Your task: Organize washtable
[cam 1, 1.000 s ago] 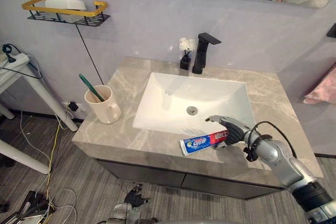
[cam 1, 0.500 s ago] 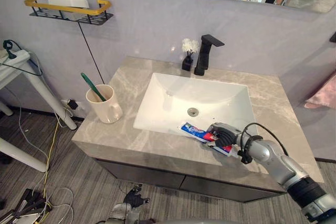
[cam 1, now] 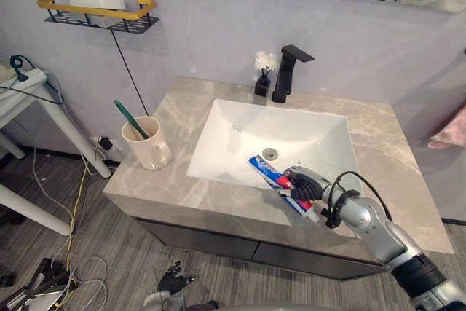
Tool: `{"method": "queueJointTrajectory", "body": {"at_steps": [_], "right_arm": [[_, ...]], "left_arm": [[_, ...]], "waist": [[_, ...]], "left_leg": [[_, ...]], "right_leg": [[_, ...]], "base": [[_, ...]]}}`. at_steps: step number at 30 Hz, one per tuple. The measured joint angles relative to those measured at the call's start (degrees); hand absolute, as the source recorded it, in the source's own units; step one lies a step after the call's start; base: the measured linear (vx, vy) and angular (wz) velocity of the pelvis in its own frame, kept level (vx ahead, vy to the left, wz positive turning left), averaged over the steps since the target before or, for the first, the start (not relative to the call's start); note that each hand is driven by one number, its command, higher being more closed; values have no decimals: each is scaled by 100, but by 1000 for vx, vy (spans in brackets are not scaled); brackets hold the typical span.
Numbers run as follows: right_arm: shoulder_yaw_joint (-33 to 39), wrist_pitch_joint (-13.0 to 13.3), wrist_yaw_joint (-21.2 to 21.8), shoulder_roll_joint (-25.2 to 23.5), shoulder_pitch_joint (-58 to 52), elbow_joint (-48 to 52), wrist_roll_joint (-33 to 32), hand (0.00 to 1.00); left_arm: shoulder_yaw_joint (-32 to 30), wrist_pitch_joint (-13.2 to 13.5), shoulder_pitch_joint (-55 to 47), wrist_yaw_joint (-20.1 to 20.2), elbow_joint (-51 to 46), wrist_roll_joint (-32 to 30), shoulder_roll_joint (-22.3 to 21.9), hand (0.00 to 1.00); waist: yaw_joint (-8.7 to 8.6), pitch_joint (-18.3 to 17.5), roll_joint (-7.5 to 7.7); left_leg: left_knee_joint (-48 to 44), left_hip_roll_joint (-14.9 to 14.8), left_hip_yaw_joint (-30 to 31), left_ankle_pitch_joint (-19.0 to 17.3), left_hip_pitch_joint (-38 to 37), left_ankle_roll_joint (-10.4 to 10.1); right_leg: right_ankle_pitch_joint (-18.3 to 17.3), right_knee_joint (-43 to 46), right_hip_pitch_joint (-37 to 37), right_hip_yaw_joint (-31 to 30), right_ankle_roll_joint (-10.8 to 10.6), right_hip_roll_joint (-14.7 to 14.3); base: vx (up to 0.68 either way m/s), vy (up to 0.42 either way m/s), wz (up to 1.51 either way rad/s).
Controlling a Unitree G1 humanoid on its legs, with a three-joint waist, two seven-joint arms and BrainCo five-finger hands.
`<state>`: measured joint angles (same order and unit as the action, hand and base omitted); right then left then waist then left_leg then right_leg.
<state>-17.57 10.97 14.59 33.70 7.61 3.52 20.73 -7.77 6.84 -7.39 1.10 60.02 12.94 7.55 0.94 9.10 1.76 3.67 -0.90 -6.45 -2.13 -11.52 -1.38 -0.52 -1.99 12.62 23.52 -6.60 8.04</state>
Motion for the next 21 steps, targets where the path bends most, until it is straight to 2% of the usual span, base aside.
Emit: {"method": "queueJointTrajectory", "body": {"at_steps": [4, 6, 9, 10, 12, 15, 17, 19, 21], "right_arm": [[316, 3, -199, -108, -223, 411, -131, 100], [563, 8, -224, -182, -437, 771, -222, 100], [739, 43, -355, -258, -552, 1033, -221, 100], [850, 67, -409, -357, -560, 1170, -223, 100], [927, 113, -444, -495, -560, 1317, -229, 100], [969, 153, -462, -699, -560, 1469, -355, 100], [970, 154, -467, -846, -560, 1527, -441, 100], [970, 157, -491, -978, -560, 1594, -449, 100], [939, 176, -604, -1142, -558, 1597, -450, 100]], "left_arm": [[-1016, -10, -572, -192, -588, 230, 12, 0], [-1848, 18, -985, -405, -1962, 400, -26, 0], [-2485, 138, -1269, -603, -3667, 557, -122, 0], [-2800, 231, -1341, -664, -4764, 555, -222, 0], [-3046, 333, -1444, -727, -5892, 540, -304, 0], [-3117, 378, -1437, -771, -7232, 438, -321, 0], [-3059, 408, -1375, -771, -7884, 413, -352, 0], [-2790, 496, -1345, -773, -8493, 409, -372, 0], [-2185, 606, -1364, -726, -9159, 443, -412, 0]], "waist": [[12, 13, -79], [122, 8, -91], [303, -57, -152], [335, -94, -199], [338, -149, -263], [357, -258, -340], [435, -306, -325], [451, -334, -282], [464, -373, -247]], "left_leg": [[13, -2, 75, -5, 103, 0], [12, -7, 169, -1, 133, -3], [-41, 3, 240, -2, 246, -6], [-42, 21, 289, -2, 272, -6], [-50, 54, 351, -2, 284, -5], [-55, 98, 422, -8, 289, 4], [-57, 100, 432, -9, 289, 6], [-68, 99, 469, -8, 307, 6], [-86, 105, 488, -6, 326, 7]], "right_leg": [[-18, -7, -51, 84, 11, 31], [-47, -7, -54, 230, 16, 31], [-50, -8, -53, 321, 21, 42], [-50, -7, -51, 358, 21, 60], [-50, -6, -26, 461, 21, 92], [-49, -7, 8, 507, 20, 132], [-50, -7, 14, 524, 20, 134], [-50, -7, 20, 579, 20, 131], [-50, -6, 23, 608, 20, 134]], "base": [[-2, 9, 13], [39, -7, 25], [-2, -5, 18], [6, 12, 19], [14, 23, 21], [-2, 25, 13], [0, 0, 0], [-26, -9, 8], [-33, -4, 7]]}}
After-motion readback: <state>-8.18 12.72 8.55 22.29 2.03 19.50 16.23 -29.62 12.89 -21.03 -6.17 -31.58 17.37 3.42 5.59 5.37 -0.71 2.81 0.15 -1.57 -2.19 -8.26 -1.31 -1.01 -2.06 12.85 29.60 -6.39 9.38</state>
